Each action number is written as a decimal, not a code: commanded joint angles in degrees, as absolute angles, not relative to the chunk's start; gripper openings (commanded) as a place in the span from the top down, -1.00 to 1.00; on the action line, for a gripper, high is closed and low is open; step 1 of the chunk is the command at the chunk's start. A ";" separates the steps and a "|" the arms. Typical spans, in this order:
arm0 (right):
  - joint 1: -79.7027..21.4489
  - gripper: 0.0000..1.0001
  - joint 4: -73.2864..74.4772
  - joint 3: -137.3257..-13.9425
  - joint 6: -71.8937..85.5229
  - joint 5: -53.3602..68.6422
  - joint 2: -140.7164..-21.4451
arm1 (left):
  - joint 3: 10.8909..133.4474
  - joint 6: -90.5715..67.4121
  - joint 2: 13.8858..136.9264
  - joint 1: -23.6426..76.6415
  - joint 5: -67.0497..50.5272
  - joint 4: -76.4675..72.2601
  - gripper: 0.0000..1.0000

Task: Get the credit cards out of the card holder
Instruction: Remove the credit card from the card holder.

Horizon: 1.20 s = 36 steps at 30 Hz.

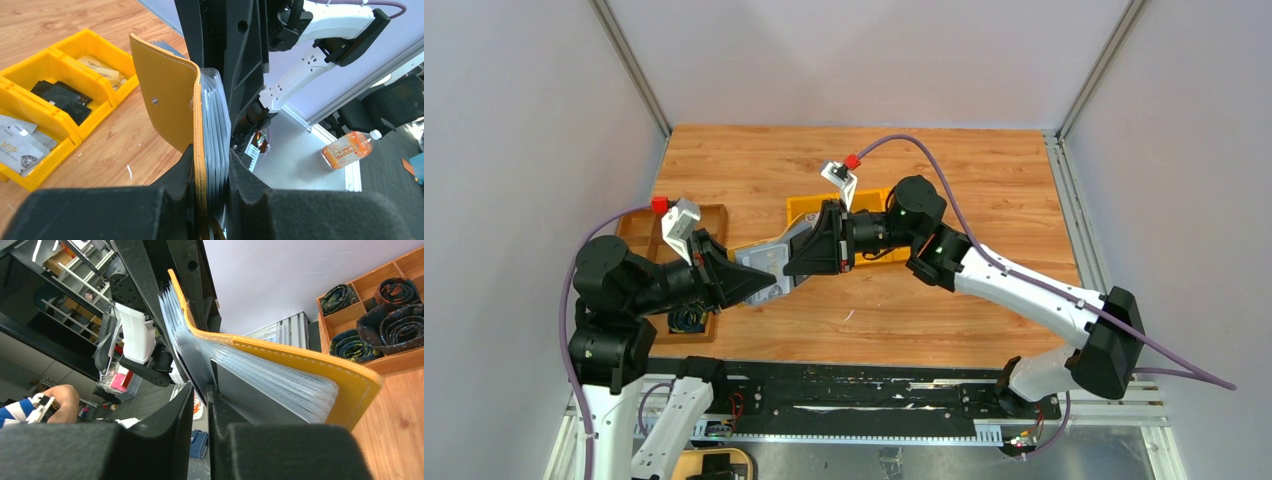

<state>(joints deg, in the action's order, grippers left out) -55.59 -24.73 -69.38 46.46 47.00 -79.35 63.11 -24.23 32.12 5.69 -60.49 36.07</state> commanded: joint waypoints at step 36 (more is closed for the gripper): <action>-54.68 1.00 -35.14 -59.62 51.44 45.64 -76.63 | 66.25 -28.01 34.08 6.94 -75.42 32.90 0.27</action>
